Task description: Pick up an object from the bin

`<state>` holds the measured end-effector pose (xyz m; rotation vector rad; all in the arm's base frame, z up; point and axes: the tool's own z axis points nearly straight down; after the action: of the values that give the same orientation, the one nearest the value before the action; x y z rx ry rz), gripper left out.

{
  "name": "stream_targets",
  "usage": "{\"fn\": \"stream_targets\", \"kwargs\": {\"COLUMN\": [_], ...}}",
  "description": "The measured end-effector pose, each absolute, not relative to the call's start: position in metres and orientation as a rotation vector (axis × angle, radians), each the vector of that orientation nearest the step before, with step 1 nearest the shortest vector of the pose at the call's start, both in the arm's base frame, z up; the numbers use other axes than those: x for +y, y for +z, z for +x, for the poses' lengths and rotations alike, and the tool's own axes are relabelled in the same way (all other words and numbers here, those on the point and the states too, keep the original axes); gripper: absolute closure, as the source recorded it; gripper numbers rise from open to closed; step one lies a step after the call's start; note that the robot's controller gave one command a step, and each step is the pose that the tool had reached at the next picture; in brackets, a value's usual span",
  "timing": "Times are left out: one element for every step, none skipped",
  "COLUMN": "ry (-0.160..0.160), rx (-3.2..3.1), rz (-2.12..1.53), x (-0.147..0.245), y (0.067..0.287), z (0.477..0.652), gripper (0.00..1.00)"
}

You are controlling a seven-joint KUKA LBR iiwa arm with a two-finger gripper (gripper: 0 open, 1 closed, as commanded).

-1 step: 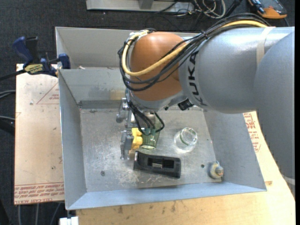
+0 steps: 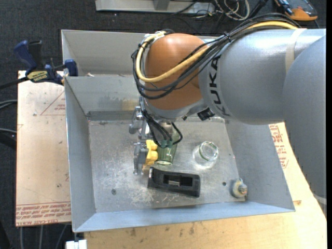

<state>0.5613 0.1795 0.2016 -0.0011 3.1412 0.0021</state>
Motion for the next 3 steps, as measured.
{"fn": "stream_targets", "kwargs": {"ry": [0.002,0.002,0.003], "rx": [3.128,3.035,3.052], "rz": [-0.255,-0.808,-0.746], "x": [0.155,0.072,0.069], "y": [0.160,0.146,0.156], "z": [0.570,0.580,0.504], "gripper": [0.00,0.00,0.00]}}
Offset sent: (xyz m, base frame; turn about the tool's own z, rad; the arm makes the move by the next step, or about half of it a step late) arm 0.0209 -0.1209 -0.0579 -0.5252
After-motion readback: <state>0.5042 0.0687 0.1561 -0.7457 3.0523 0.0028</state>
